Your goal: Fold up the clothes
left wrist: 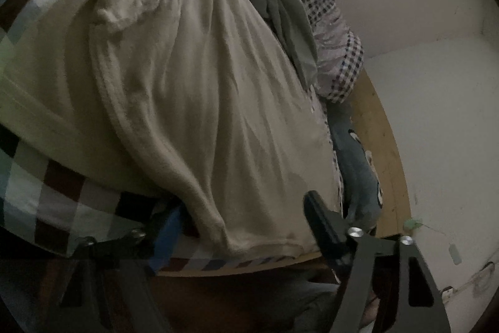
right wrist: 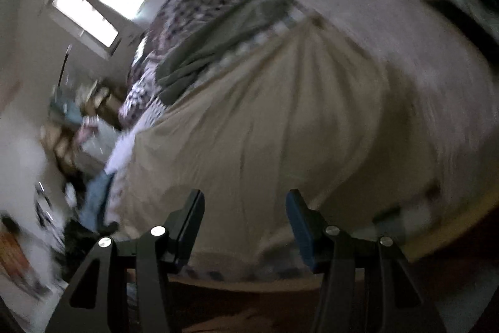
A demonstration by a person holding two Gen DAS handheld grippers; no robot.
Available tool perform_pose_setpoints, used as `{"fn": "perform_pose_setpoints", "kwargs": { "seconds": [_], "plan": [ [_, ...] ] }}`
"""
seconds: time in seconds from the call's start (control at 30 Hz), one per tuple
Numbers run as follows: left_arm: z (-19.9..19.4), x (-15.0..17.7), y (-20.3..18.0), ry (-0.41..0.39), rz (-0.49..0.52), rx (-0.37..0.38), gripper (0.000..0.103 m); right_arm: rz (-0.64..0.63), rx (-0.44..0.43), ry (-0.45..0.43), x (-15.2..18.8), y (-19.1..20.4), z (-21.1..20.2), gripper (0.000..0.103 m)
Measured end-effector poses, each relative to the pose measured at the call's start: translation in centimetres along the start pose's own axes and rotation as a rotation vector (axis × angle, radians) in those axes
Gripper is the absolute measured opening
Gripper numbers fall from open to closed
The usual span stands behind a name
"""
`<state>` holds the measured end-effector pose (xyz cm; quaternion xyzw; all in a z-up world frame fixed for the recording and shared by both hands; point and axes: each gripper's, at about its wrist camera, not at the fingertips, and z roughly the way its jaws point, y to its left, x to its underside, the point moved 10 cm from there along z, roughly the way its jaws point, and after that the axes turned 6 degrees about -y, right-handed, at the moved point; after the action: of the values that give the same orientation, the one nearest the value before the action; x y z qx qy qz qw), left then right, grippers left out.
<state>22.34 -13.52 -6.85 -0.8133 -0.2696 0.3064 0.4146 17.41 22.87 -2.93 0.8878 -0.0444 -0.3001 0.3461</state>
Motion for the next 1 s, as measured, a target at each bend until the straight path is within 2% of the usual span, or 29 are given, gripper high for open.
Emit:
{"fn": "perform_pose_setpoints", "kwargs": {
  "seconds": [0.03, 0.1, 0.2, 0.27, 0.3, 0.33, 0.37, 0.4, 0.47, 0.5, 0.53, 0.57, 0.73, 0.83, 0.9, 1.0],
  "plan": [
    [0.4, -0.4, -0.3, -0.005, -0.004, 0.006, 0.067, 0.051, 0.001, 0.023, 0.7, -0.6, 0.0, 0.058],
    [0.5, -0.7, -0.6, -0.013, -0.01, 0.015, 0.064, 0.065, -0.001, 0.058, 1.6, -0.7, 0.3, 0.058],
    [0.7, -0.6, -0.4, -0.011, -0.001, 0.001, 0.056, 0.04, 0.023, 0.098, 2.6, -0.5, 0.8, 0.058],
    [0.6, -0.7, 0.0, -0.015, 0.002, -0.019, 0.041, 0.03, 0.022, 0.127, 3.2, -0.3, 1.4, 0.058],
    [0.8, -0.8, 0.2, -0.016, 0.001, -0.029, 0.038, 0.026, 0.026, 0.139, 3.5, -0.3, 1.7, 0.058],
    [1.0, -0.9, 0.4, -0.017, 0.0, -0.039, 0.028, 0.021, 0.031, 0.152, 3.8, -0.3, 2.0, 0.058],
    [1.2, -1.0, 0.5, -0.019, -0.002, -0.048, 0.02, 0.014, 0.036, 0.17, 4.1, -0.3, 2.4, 0.053],
    [1.5, -1.1, 0.6, -0.021, -0.002, -0.054, 0.018, 0.007, 0.041, 0.187, 4.5, -0.3, 2.8, 0.048],
    [1.4, -1.1, 0.6, -0.033, 0.006, -0.056, 0.012, -0.018, 0.052, 0.207, 5.0, -0.2, 3.3, 0.029],
    [1.2, -1.2, 0.6, -0.04, 0.013, -0.055, 0.01, -0.03, 0.057, 0.216, 5.2, -0.1, 3.6, 0.026],
    [0.9, -1.2, 0.5, -0.05, 0.019, -0.049, 0.006, -0.047, 0.065, 0.218, 5.3, 0.1, 3.8, 0.016],
    [0.5, -1.3, 0.4, -0.06, 0.026, -0.042, 0.005, -0.068, 0.066, 0.211, 5.2, 0.5, 3.7, 0.013],
    [-1.0, -2.2, -0.8, -0.126, 0.069, -0.023, 0.004, -0.106, 0.019, 0.12, 3.6, 2.0, 1.7, 0.012],
    [-1.6, -2.5, -0.8, -0.142, 0.074, -0.022, 0.004, -0.094, 0.037, 0.162, 4.5, 1.2, 2.3, 0.012],
    [-1.5, -2.5, -0.8, -0.137, 0.062, -0.011, 0.004, -0.1, 0.029, 0.16, 4.5, 1.4, 2.3, 0.012],
    [-1.9, -2.9, -1.2, -0.155, 0.044, 0.034, 0.004, -0.069, -0.081, 0.076, 2.5, 2.7, 0.8, 0.012]
  ]
}}
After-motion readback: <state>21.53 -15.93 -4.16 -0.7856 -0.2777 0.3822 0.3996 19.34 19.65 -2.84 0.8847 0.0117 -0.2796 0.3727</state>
